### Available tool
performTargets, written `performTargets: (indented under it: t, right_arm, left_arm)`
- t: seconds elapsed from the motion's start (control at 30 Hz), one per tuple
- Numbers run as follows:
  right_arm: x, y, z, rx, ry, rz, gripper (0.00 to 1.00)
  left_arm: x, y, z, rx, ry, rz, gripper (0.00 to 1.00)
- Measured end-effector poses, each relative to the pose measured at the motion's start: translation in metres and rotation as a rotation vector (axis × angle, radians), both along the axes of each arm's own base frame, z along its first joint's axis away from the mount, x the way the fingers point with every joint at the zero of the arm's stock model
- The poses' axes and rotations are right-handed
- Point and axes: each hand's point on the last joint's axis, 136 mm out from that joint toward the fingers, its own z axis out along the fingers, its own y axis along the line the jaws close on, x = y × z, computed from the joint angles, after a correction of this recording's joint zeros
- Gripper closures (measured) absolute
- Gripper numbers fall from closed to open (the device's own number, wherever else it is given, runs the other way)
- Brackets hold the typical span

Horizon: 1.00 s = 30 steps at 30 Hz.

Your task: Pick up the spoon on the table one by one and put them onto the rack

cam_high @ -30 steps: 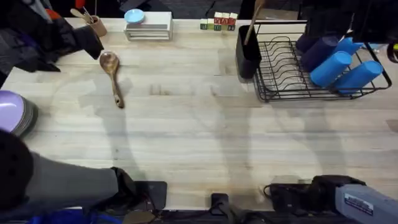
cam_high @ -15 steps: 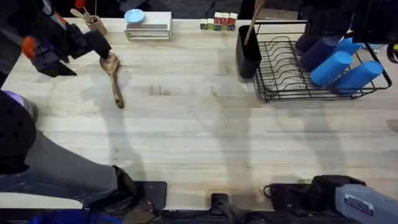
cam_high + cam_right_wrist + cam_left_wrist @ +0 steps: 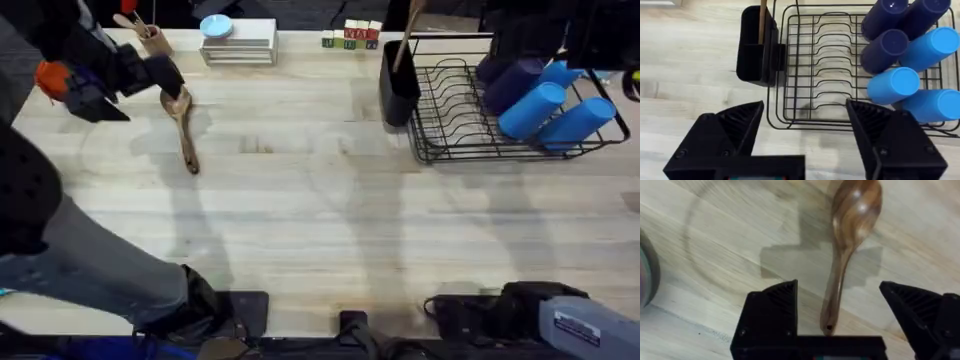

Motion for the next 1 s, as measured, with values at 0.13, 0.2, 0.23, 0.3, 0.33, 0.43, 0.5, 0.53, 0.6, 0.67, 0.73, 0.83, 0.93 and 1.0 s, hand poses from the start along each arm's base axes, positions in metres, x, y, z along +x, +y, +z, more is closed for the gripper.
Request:
performTargets:
  t: [0.13, 0.2, 0.23, 0.3, 0.33, 0.43, 0.5, 0.53, 0.6, 0.67, 0.73, 0.83, 0.93, 1.0]
  right_arm:
    - [0.000, 0.000, 0.000, 0.000, 0.000, 0.000, 0.005]
    - [0.000, 0.000, 0.000, 0.000, 0.000, 0.000, 0.005]
    - [0.000, 0.000, 0.000, 0.000, 0.000, 0.000, 0.005]
    - [0.000, 0.000, 0.000, 0.000, 0.000, 0.000, 0.005]
    - [0.000, 0.000, 0.000, 0.000, 0.000, 0.000, 0.005]
    - [0.000, 0.000, 0.000, 0.000, 0.000, 0.000, 0.005]
    - [0.000, 0.000, 0.000, 0.000, 0.000, 0.000, 0.005]
    - [0.000, 0.000, 0.000, 0.000, 0.000, 0.000, 0.005]
    - [0.000, 0.000, 0.000, 0.000, 0.000, 0.000, 0.005]
    - [0.000, 0.000, 0.000, 0.000, 0.000, 0.000, 0.005]
    - [0.000, 0.000, 0.000, 0.000, 0.000, 0.000, 0.005]
    - [0.000, 0.000, 0.000, 0.000, 0.000, 0.000, 0.005]
    - [0.000, 0.000, 0.000, 0.000, 0.000, 0.000, 0.005]
    - [0.000, 0.000, 0.000, 0.000, 0.000, 0.000, 0.005]
  left_arm:
    - [-0.001, -0.001, -0.020, -0.023, 0.051, -0.005, 0.007]
    - [-0.001, -0.001, -0.027, -0.030, 0.067, -0.007, 0.007]
    - [-0.001, -0.001, -0.030, -0.032, 0.071, -0.007, 0.008]
    - [0.001, 0.000, -0.034, -0.033, 0.074, -0.007, 0.006]
    - [0.002, 0.000, -0.036, -0.033, 0.074, -0.007, 0.006]
    - [0.004, 0.001, -0.043, -0.034, 0.081, -0.014, 0.008]
    - [0.005, 0.000, -0.050, -0.037, 0.096, -0.027, 0.007]
    - [0.005, 0.000, -0.054, -0.039, 0.104, -0.033, 0.006]
    - [0.007, -0.003, -0.062, -0.042, 0.118, -0.050, 0.006]
    - [0.010, -0.009, -0.069, -0.043, 0.130, -0.071, 0.007]
    - [0.013, -0.015, -0.076, -0.044, 0.141, -0.092, 0.006]
    - [0.016, -0.020, -0.082, -0.020, 0.164, -0.116, 0.006]
    - [0.017, -0.022, -0.083, -0.014, 0.171, -0.126, 0.006]
    - [0.018, -0.022, -0.083, -0.018, 0.175, -0.125, 0.006]
